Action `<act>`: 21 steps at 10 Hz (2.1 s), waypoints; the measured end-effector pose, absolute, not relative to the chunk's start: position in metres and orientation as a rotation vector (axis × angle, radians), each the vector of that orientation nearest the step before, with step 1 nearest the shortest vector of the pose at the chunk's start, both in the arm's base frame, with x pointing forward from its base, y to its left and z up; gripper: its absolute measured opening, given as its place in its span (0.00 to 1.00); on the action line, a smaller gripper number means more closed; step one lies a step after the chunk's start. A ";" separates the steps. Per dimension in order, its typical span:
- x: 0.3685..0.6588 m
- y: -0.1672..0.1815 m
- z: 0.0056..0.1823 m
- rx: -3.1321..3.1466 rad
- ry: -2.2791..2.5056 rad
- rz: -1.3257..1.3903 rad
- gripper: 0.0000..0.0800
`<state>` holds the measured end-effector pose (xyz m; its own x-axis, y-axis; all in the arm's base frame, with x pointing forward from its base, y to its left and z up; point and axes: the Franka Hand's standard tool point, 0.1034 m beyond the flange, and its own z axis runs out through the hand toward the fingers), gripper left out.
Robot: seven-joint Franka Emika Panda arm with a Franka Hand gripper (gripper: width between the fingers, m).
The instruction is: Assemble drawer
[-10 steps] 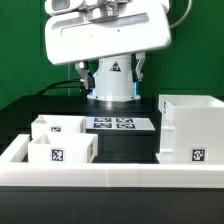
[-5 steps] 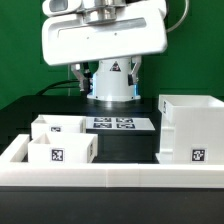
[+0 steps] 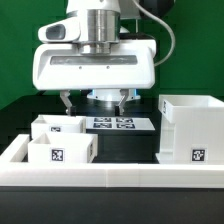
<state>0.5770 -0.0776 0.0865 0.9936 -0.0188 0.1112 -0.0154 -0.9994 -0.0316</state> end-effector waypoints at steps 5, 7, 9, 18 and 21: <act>0.581 -0.096 0.091 -3.054 0.139 -0.165 0.81; 0.575 -0.093 0.072 -3.053 0.192 -0.136 0.81; 0.572 -0.087 0.063 -3.045 0.224 -0.113 0.81; 0.560 -0.087 0.026 -3.081 0.228 -0.146 0.81; 0.545 -0.081 0.008 -3.095 0.217 -0.145 0.81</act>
Offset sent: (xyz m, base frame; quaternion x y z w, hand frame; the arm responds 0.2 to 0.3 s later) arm 0.0169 -0.0174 0.0396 0.0912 -0.0114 0.0307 0.9953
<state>0.5449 -0.0808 0.0077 0.9858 -0.1410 0.0906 -0.1377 -0.9896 -0.0418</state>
